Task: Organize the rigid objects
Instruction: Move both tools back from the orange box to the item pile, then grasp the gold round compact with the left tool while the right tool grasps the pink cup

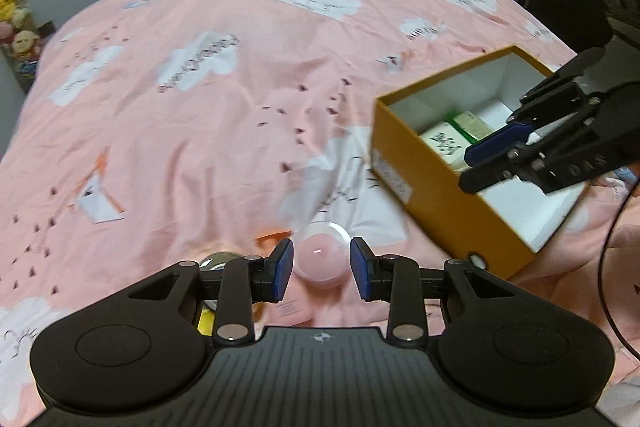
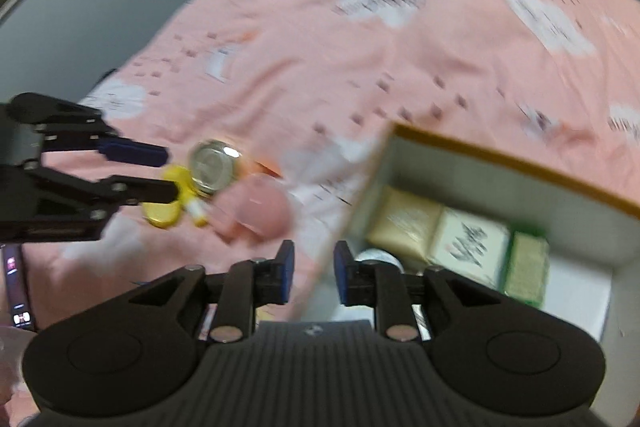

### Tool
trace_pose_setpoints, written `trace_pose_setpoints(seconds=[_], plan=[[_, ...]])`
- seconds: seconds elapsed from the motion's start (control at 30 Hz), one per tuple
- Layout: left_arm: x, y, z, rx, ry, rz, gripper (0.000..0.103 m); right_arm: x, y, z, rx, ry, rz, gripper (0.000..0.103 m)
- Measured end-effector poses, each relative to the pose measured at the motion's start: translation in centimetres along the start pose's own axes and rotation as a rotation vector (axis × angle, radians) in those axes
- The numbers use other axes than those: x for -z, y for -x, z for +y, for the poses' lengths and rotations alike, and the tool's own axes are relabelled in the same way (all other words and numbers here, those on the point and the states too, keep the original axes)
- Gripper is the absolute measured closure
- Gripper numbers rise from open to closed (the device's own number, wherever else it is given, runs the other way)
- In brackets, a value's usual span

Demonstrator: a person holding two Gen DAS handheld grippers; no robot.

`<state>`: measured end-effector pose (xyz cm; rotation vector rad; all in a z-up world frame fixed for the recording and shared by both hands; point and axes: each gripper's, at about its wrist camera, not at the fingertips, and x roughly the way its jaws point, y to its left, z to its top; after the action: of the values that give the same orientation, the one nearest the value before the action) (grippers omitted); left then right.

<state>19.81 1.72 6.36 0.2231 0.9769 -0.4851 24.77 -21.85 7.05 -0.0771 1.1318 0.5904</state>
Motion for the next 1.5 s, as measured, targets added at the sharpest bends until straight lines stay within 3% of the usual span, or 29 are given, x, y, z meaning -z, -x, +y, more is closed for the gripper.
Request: trace_pose_setpoints(seconds=[0.1,0.23,0.47,0.7,0.83,0.97,1.37,1.5], plan=[[1.1,0.6,1.6,-0.024,0.042,-0.020,0.062,-0.5,-0.1,2.8,-0.021,0.063,-0.027,0.072],[3.0,0.8,3.9,-0.060,0.102,-0.054,0.045,-0.7,-2.0,6.3,-0.038,0.125,-0.050,0.056],[6.5,-1.0,7.6,-0.093,0.243,-0.014,0.029,0.4,-7.1,9.1,0.019,0.096,-0.070,0.033],[9.2,-3.3,8.9,-0.053,0.304,0.007,0.027,2.4,-11.4,9.0,0.127,0.024,-0.109,0.033],[8.6,-4.3,8.6,-0.050,0.253,-0.004,0.027,2.9,-12.9,8.0,0.149,-0.032,-0.131,0.033],[7.5,-5.9,9.2,-0.050,0.240,-0.004,0.027,2.8,-14.1,7.4,0.141,-0.057,-0.137,0.033],[5.9,-11.5,12.4,0.000,0.336,0.114,0.031,2.1,-16.5,6.2,0.160,-0.056,-0.129,0.040],[6.0,-12.8,12.9,0.060,0.359,0.123,0.028,1.8,-16.6,5.8,0.146,-0.077,-0.129,0.040]])
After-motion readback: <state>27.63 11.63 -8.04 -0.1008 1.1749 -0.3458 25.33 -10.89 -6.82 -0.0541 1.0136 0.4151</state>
